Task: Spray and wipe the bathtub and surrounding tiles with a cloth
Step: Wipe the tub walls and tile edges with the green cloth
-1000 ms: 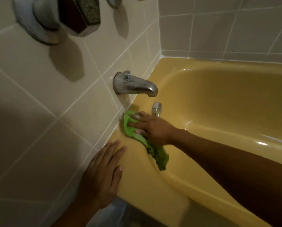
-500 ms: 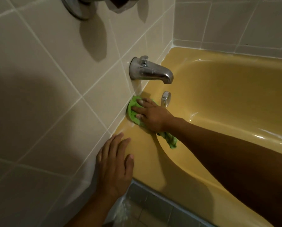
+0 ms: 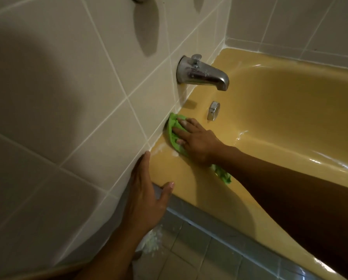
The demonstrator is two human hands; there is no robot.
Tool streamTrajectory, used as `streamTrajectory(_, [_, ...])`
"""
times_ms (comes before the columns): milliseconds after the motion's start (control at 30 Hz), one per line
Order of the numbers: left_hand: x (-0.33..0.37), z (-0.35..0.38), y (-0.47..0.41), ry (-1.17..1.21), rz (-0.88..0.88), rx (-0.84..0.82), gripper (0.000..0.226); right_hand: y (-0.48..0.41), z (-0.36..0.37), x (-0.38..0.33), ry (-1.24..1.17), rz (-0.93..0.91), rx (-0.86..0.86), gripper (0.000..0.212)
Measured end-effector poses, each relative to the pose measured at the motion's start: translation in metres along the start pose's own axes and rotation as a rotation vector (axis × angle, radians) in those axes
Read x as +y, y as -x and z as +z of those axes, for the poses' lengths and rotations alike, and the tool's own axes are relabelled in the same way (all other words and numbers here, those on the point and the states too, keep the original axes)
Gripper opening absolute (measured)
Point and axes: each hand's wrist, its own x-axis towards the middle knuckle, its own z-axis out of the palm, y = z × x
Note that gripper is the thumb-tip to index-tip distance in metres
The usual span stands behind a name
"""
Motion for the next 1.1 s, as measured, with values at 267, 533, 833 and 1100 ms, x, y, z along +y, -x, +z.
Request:
streamTrajectory(267, [-0.008,-0.006,0.012,0.150,-0.064,0.044,0.084,0.026,0.005,-0.039,0.169,-0.127,-0.105,0.057])
streamTrajectory(533, [0.007,-0.028,0.009,0.147,0.015,0.025,0.060,0.049,-0.005,-0.040,-0.335,-0.214,0.035,0.051])
streamTrajectory(833, [0.026,-0.038,-0.013,-0.150,0.123,-0.038,0.032,0.064,0.000,-0.041,-0.251,-0.263,0.086,0.044])
streamTrajectory(1100, [0.038,-0.028,-0.015,-0.308,0.114,0.024,0.028,0.115,0.007,-0.003,-0.203,0.145,0.103,0.066])
